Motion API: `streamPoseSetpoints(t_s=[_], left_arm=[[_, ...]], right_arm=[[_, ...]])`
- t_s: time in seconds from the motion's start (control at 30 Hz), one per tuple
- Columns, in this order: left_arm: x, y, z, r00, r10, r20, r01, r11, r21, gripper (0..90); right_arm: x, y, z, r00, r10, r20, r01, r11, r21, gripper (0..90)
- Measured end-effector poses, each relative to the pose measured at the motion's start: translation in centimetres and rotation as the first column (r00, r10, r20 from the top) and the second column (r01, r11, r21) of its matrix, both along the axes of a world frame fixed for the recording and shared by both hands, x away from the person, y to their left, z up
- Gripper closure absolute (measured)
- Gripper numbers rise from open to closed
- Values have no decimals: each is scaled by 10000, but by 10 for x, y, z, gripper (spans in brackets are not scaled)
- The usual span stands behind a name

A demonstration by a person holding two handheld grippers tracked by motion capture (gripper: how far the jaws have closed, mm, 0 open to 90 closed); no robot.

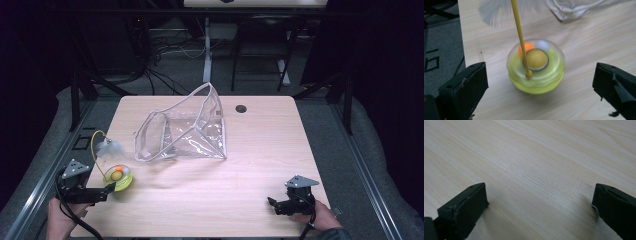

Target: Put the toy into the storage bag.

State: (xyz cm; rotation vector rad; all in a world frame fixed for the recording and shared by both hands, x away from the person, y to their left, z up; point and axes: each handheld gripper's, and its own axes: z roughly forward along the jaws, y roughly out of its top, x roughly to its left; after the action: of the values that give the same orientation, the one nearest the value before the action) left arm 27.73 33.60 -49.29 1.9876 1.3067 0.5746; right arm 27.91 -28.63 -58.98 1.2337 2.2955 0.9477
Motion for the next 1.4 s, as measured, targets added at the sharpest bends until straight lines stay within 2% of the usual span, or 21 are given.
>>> streamPoseSetpoints(t_s=[0.13,0.4,0.43,0.7,0.73,0.77,0.93,1.07,1.23,1.4], left_arm=[[4,-1,7,9996,-22,265,27,9998,-179,0],[11,-4,17,9977,13,672,-1,9998,-186,12],[12,-5,19,9965,33,838,-21,9999,-152,24],[14,-4,27,9930,151,1173,-125,9997,-229,281],[13,-4,28,9917,192,1270,-168,9997,-198,353],[13,-4,28,9914,204,1295,-183,9997,-169,353],[11,1,33,9885,323,1478,-290,9993,-247,498],[11,4,35,9895,347,1405,-301,9989,-346,598],[10,6,36,9891,310,1442,-282,9994,-213,715],[10,8,38,9902,238,1379,-225,9997,-109,783]], right_arm=[[0,0,0,10000,-1,1,1,10000,-1,0],[0,0,0,10000,-1,0,1,10000,0,0],[0,0,0,10000,-2,-1,2,10000,-1,0],[0,0,0,10000,-2,0,2,10000,0,0],[0,0,0,10000,1,2,-1,10000,2,0],[0,0,0,10000,1,2,-1,10000,2,0],[0,0,0,10000,0,1,0,10000,-2,0],[0,0,0,10000,-1,1,1,10000,2,0],[0,0,0,10000,0,1,0,10000,-1,0],[0,0,0,10000,0,1,0,10000,-2,0]])
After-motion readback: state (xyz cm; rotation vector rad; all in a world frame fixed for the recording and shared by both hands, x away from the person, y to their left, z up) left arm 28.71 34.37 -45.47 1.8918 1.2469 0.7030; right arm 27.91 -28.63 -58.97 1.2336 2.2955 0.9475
